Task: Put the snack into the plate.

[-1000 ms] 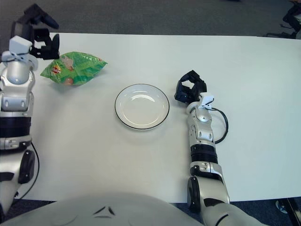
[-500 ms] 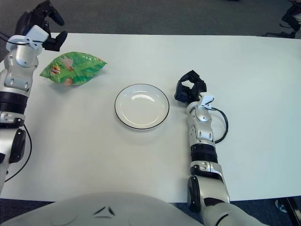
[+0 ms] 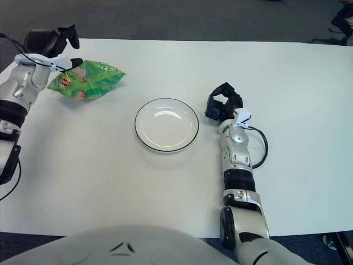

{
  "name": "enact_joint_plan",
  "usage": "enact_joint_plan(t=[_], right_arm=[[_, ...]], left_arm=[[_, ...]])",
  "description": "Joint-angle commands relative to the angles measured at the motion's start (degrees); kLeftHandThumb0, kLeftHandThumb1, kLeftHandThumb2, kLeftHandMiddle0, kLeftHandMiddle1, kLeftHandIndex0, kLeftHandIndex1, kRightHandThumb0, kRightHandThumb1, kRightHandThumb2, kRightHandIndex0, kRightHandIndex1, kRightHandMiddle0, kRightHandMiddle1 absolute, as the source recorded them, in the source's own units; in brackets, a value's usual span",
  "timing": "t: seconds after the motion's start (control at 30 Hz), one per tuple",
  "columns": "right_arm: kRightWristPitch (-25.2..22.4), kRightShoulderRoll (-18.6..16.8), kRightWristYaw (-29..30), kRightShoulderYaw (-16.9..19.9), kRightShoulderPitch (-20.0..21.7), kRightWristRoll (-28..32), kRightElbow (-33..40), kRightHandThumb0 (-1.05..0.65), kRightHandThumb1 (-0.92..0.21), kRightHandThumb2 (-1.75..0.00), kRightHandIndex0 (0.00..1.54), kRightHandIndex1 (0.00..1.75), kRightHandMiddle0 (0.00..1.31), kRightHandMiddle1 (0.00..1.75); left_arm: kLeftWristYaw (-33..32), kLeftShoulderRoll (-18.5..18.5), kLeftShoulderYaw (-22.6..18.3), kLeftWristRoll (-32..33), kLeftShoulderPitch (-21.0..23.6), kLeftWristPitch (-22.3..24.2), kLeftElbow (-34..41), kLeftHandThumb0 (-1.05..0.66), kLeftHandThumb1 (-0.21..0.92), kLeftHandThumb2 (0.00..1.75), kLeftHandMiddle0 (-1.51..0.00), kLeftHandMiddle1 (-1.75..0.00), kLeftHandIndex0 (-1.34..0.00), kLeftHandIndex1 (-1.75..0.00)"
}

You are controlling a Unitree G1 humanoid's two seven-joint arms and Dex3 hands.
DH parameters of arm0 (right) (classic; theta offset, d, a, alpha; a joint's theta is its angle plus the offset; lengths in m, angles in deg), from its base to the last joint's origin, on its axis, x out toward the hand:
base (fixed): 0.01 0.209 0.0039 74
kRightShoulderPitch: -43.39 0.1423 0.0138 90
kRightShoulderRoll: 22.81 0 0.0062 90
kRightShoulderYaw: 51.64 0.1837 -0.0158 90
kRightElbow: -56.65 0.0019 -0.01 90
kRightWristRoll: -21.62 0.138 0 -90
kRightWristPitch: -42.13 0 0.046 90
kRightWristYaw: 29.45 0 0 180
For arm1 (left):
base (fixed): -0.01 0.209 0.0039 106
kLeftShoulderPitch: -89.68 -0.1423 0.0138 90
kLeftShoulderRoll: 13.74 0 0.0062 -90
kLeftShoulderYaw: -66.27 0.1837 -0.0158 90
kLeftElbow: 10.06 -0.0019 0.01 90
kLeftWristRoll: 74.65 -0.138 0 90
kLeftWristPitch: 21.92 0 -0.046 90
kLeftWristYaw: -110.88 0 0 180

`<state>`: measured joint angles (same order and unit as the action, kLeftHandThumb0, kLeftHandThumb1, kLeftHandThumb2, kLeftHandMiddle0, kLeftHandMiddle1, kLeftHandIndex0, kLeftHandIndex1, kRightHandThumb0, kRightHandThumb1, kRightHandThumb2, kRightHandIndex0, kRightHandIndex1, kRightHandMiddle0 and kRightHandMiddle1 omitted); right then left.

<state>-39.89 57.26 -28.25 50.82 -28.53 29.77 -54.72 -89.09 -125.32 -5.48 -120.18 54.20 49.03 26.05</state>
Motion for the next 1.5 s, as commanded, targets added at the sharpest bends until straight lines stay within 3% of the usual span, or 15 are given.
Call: enact_joint_plan(t=[0.0,0.07,0.17,0.23,0.37,0.5,1.0,1.47], right_arm=[[-0.3,-1.7,0.2,0.0,-5.3,0.0,-2.1,-0.5,-0.28,-1.37,1.33,1.75,0.65,1.75],[-0.4,-1.7,0.2,-0.1,-5.4,0.0,-1.8,-0.5,-0.28,-1.37,1.33,1.75,0.65,1.75],[-0.5,-1.7,0.4,-0.1,-5.5,0.0,-1.7,-0.5,-0.28,-1.37,1.33,1.75,0.65,1.75],[-0.6,-1.7,0.4,-0.1,-5.6,0.0,-1.5,-0.5,-0.28,-1.37,1.33,1.75,0.65,1.75],[-0.6,-1.8,0.4,-0.3,-6.0,-0.1,-0.9,-0.5,-0.27,-1.37,1.33,1.75,0.65,1.75],[-0.5,-1.8,0.4,-0.3,-6.3,-0.1,-0.5,-0.5,-0.28,-1.37,1.32,1.75,0.65,1.75],[-0.9,-1.8,0.4,-0.3,-7.4,0.0,1.1,-0.5,-0.28,-1.36,1.32,1.75,0.65,1.75],[-1.9,-1.9,0.2,-0.7,-8.1,-0.1,2.7,-0.5,-0.28,-1.37,1.32,1.75,0.65,1.75]], left_arm=[[-1.2,1.7,2.4,-1.1,4.0,-1.0,-6.3,-0.26,0.74,0.76,-0.39,-1.5,-0.26,-1.74],[-1.0,2.0,3.8,-1.6,4.8,-1.7,-8.6,-0.57,0.85,0.69,-0.21,-1.31,-0.1,-1.53],[-1.1,1.9,5.2,-1.9,5.6,-2.6,-9.9,-0.75,0.9,0.7,-0.09,-1.02,-0.03,-1.3],[-1.3,2.1,6.4,-2.5,5.7,-2.6,-10.5,-0.8,0.91,0.71,-0.06,-0.9,-0.02,-1.2],[0.6,3.2,8.5,-2.9,5.4,-2.3,-11.9,-0.9,0.92,0.86,-0.01,-0.56,0.0,-0.82],[3.3,4.5,8.8,-1.6,5.4,-1.8,-13.5,-0.95,0.92,0.97,0.0,-0.38,0.0,-0.59],[7.9,13.3,7.7,3.6,3.2,3.2,-17.4,-1.02,0.92,1.07,0.0,-0.04,0.0,-0.46],[10.0,16.7,9.6,4.2,2.6,6.1,-17.3,-1.05,0.92,1.03,0.0,0.0,0.0,-0.35]])
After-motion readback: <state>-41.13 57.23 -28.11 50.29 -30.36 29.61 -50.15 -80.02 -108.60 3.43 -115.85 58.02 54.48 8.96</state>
